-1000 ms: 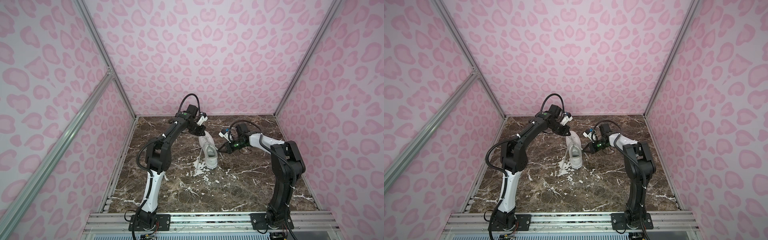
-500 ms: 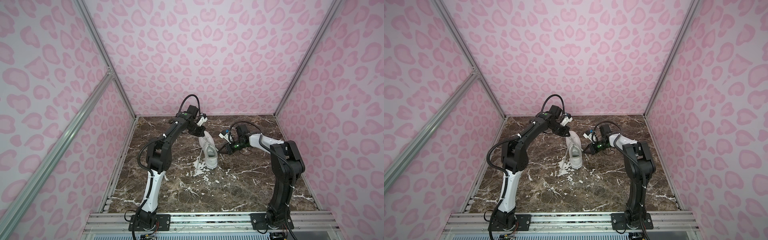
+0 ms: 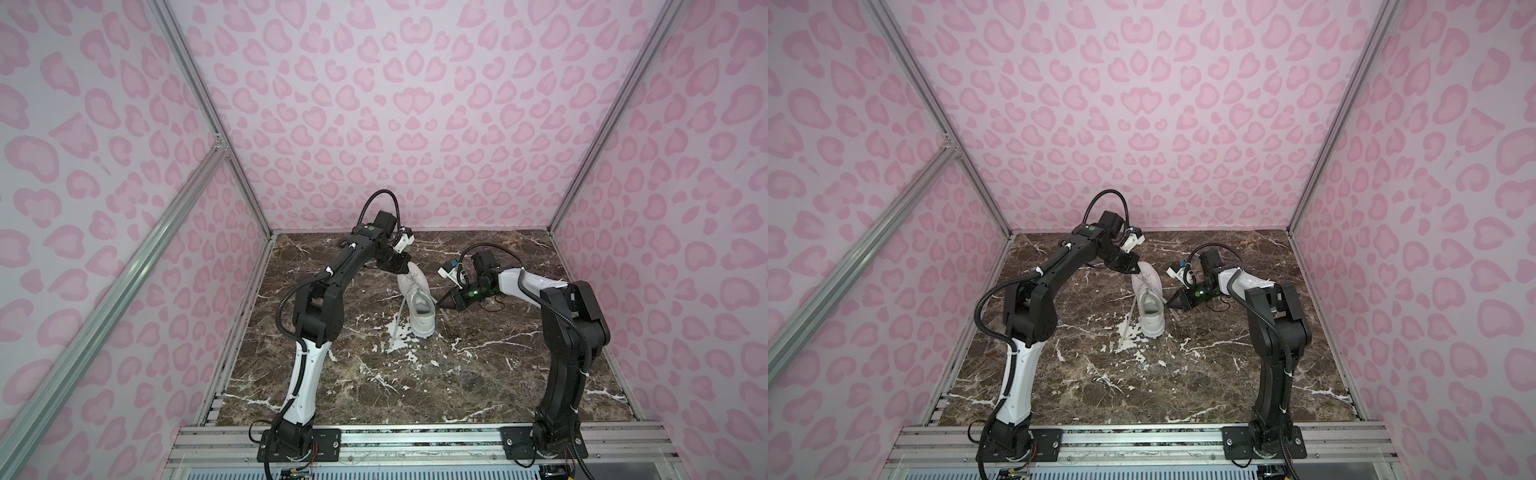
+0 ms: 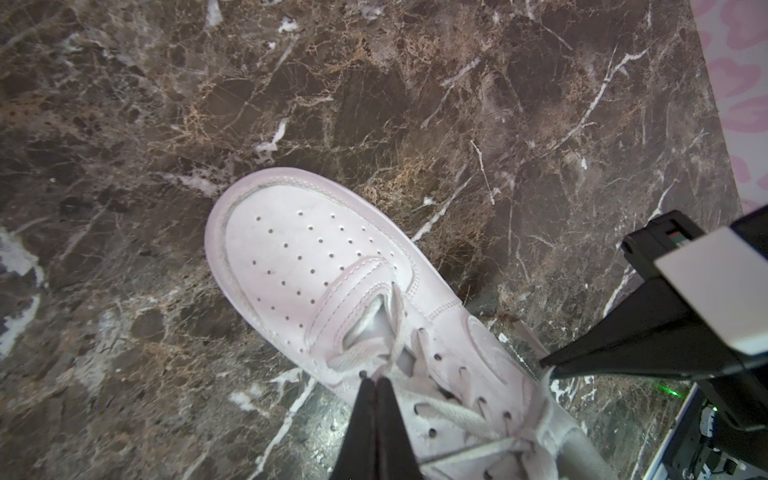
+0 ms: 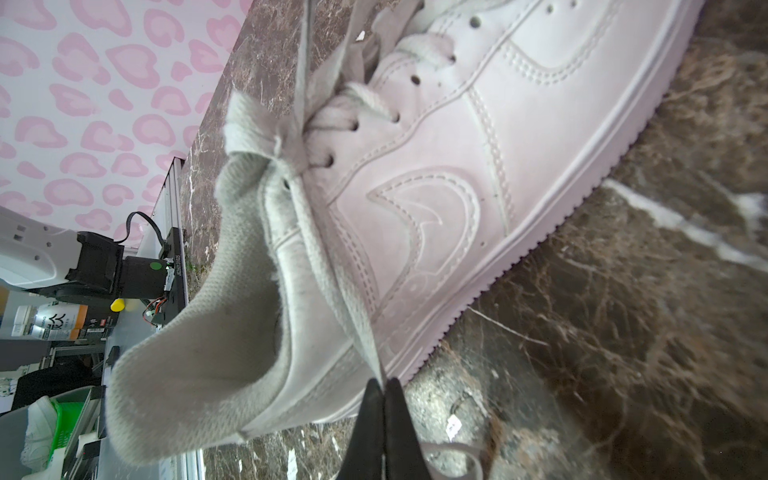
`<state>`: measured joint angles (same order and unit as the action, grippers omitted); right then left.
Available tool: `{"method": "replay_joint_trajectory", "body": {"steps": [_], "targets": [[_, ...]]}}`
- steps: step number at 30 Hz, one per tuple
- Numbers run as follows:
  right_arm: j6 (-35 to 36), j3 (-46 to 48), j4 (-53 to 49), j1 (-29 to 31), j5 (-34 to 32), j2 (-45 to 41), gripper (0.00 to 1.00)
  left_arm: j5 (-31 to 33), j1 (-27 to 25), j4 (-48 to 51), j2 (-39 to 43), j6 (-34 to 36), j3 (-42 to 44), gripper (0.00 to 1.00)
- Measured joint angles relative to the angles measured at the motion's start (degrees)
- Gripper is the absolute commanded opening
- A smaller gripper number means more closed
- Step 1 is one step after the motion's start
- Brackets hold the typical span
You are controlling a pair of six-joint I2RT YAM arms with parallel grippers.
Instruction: Tie the shoes
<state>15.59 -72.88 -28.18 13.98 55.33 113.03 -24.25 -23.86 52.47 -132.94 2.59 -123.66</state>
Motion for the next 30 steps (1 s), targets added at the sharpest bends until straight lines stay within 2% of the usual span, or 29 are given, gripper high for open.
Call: {"method": "replay_joint_trajectory", "body": {"steps": [30], "targets": [[0.63,0.76,0.68,-0.48,0.61,0.17,0.00,-2.84,1.68,1.42,-0.70,0.07,-0.31,0.03]]}}
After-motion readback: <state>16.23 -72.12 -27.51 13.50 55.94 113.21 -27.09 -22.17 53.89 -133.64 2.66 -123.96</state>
